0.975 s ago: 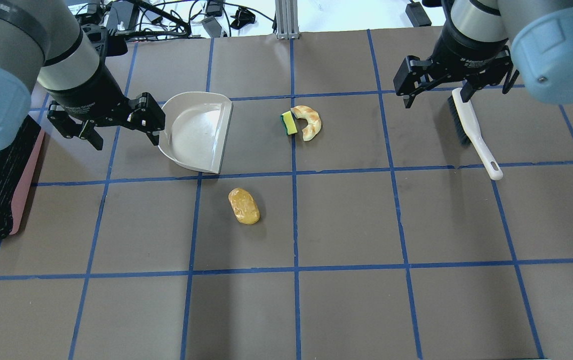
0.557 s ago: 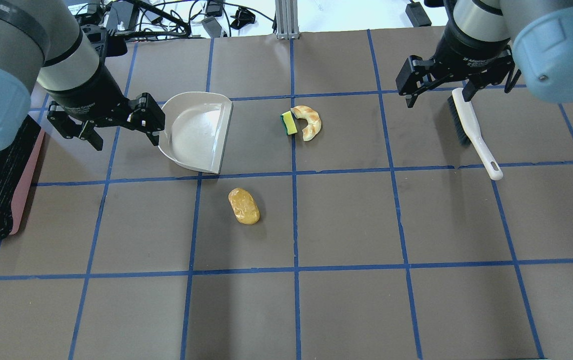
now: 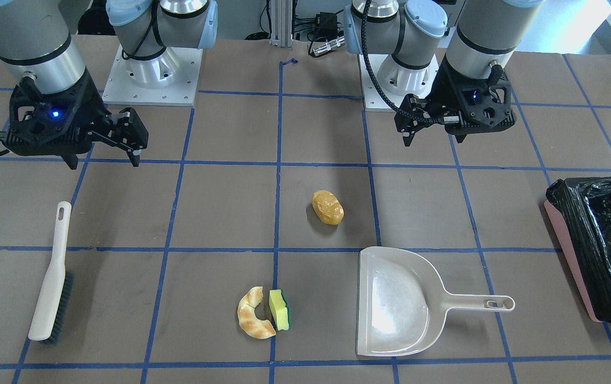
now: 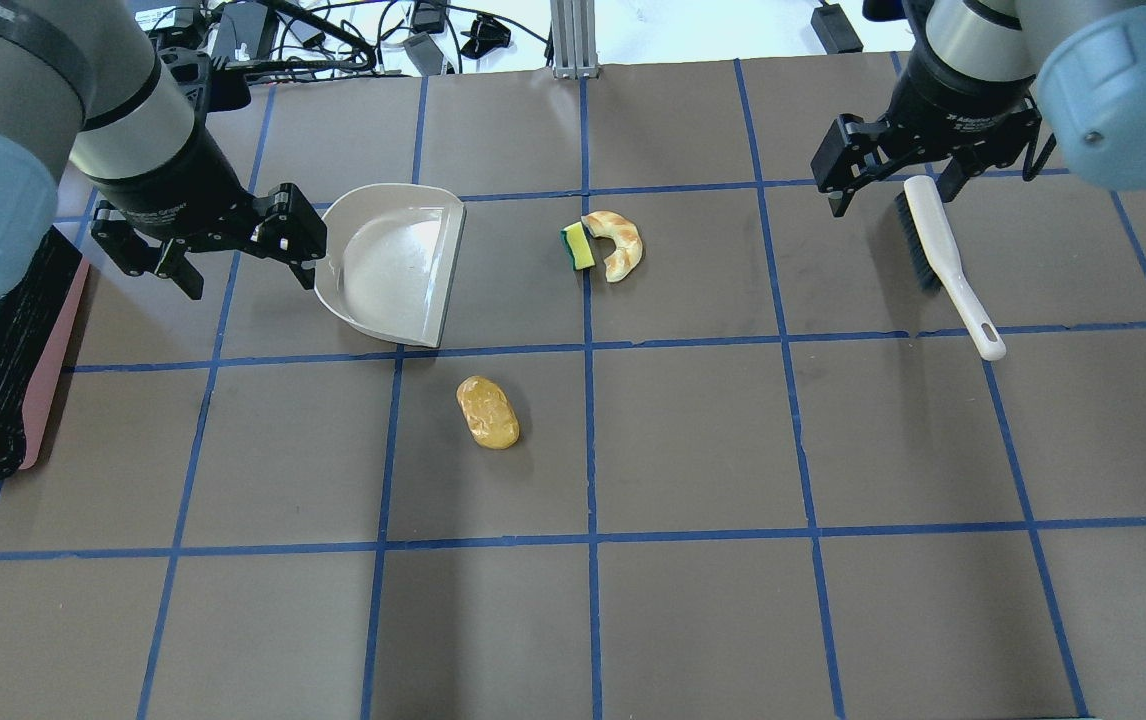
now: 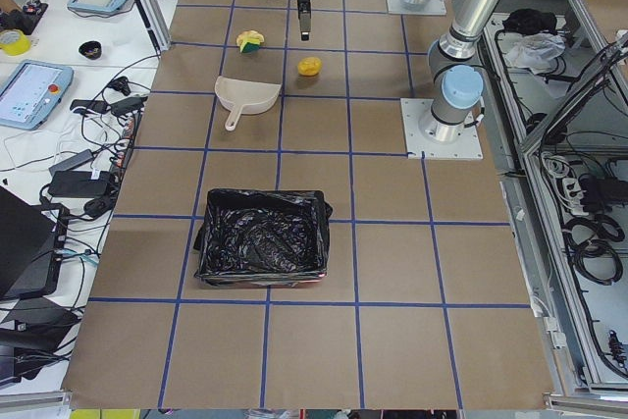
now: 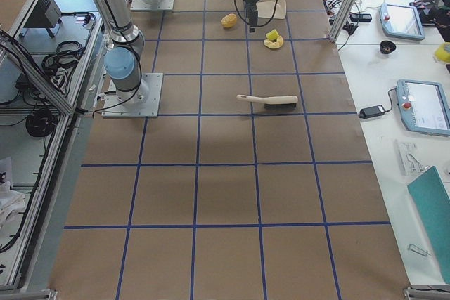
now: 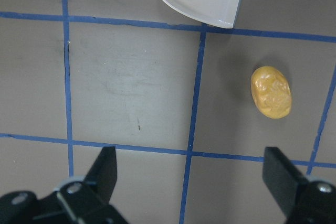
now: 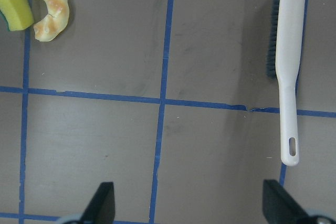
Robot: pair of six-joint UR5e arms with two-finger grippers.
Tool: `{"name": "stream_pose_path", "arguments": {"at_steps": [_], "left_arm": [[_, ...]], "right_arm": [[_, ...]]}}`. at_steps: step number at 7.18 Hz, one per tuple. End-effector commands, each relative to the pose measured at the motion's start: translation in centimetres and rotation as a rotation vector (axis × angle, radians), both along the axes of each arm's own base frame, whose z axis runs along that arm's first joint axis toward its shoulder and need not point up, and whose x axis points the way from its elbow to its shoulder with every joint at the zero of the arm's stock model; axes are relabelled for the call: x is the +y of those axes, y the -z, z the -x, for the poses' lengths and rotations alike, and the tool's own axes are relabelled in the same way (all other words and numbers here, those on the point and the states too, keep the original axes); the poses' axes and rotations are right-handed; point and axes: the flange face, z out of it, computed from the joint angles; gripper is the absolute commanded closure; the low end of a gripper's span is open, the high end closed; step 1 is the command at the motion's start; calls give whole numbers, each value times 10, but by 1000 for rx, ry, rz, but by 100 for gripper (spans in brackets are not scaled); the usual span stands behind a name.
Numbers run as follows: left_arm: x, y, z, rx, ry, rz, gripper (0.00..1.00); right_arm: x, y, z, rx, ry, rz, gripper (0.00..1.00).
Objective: Sweep and dump trash into bin
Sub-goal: 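Grasp the dustpan handle with the left gripper while the right gripper grasps the brush handle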
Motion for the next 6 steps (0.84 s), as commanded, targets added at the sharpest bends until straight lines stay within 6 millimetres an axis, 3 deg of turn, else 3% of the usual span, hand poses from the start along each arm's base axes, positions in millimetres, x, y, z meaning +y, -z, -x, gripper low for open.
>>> {"name": "stream_pose_path", "arguments": {"at_steps": [1,3,5,6], "left_arm": [[-8,3,-6,1,-26,20,0],[-35,15,-32,0,-244,82,0],[-57,37,-45,-11,-517,73,0],[-67,47,-65,-11,-651,70,0]], "right_arm": [[-6,3,20,-1,8,-6,0],[-23,19,57,4,-20,-12,0],[-38,37,86,12,-66,-28,0],[-47,48,100,12,-59,-27,0]]}}
